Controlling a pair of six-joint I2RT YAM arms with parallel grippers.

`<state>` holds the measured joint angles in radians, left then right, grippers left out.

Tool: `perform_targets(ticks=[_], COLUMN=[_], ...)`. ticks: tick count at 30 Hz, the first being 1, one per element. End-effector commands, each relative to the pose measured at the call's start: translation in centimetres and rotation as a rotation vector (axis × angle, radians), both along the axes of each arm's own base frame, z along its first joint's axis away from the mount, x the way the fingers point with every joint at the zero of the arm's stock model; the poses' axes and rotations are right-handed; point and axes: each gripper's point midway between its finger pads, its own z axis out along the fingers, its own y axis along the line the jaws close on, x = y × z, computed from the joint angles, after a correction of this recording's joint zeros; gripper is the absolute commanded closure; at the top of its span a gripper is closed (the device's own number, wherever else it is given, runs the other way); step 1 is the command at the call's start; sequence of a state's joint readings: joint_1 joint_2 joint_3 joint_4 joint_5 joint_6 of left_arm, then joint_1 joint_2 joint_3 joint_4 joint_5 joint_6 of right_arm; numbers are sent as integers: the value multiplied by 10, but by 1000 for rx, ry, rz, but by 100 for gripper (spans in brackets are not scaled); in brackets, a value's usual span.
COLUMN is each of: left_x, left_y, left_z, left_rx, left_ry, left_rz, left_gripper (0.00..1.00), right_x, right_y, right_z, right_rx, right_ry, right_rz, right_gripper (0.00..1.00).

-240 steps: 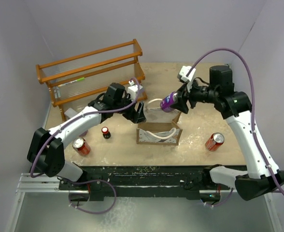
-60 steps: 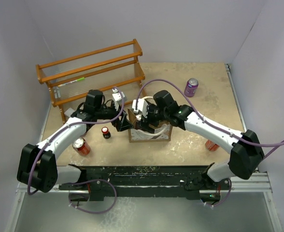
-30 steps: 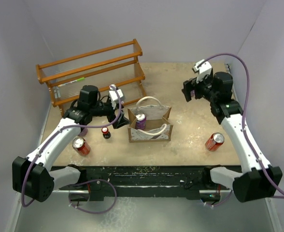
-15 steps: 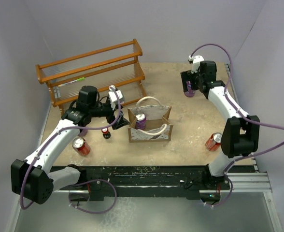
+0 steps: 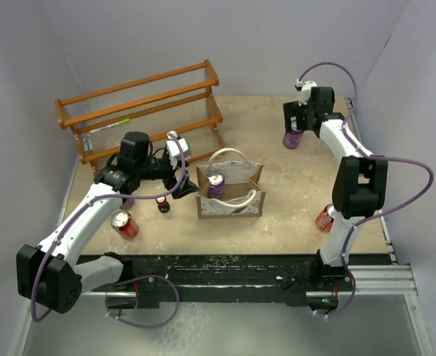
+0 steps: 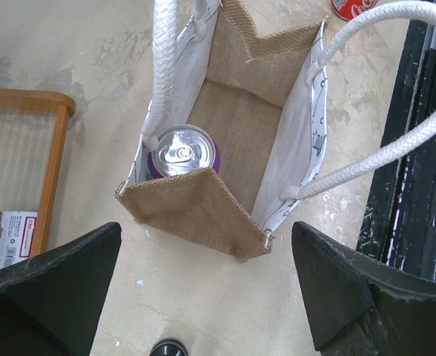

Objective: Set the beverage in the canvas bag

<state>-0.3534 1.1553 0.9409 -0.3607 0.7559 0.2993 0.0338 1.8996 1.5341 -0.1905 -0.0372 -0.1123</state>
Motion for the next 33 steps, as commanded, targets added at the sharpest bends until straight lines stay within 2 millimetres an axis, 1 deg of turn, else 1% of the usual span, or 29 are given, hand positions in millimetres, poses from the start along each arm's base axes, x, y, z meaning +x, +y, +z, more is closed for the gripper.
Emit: perform_targets(ticks=[1,4,7,14,16,19,23,25,26,29,30,33], left_x=[5,5,5,6,5,5,6,7,7,9,9,11], left_y=[-1,-1,-1,-2,-2,-2,-1,-1,-1,-1,0,2], left_z=[23,23,21,21,22,21,22,22,23,23,22,22], left_rx=[-28,-28,-25,-26,-28,-27,-29,-31,-33,-35,-33,-31], left_ry=[-79,-81,-76,-75,-77,-76,-73,-69,-68,-68,-68,-77], left_rz=[-16,-16,-15,-18,-20,-17,-9,-2,1,15,22,44], left_gripper=[1,1,1,1,1,1,1,1,1,1,1,1], right_x=[10,12,14,15,15,14,7,4,0,-16,-25,-49], right_y=[9,10,10,7,6,6,6,0,2,9,12,27], right_z=[11,-1,-7,-15,-14,-5,23,45,54,86,101,129], right_rx=[80,98,108,109,107,103,81,32,27,24,25,42], right_ry=[-6,24,41,54,53,35,-19,-76,-95,-154,-178,-220], right_rz=[30,39,41,37,37,46,75,80,99,151,175,258], right_gripper=[3,8,14,23,29,39,53,60,63,75,82,95])
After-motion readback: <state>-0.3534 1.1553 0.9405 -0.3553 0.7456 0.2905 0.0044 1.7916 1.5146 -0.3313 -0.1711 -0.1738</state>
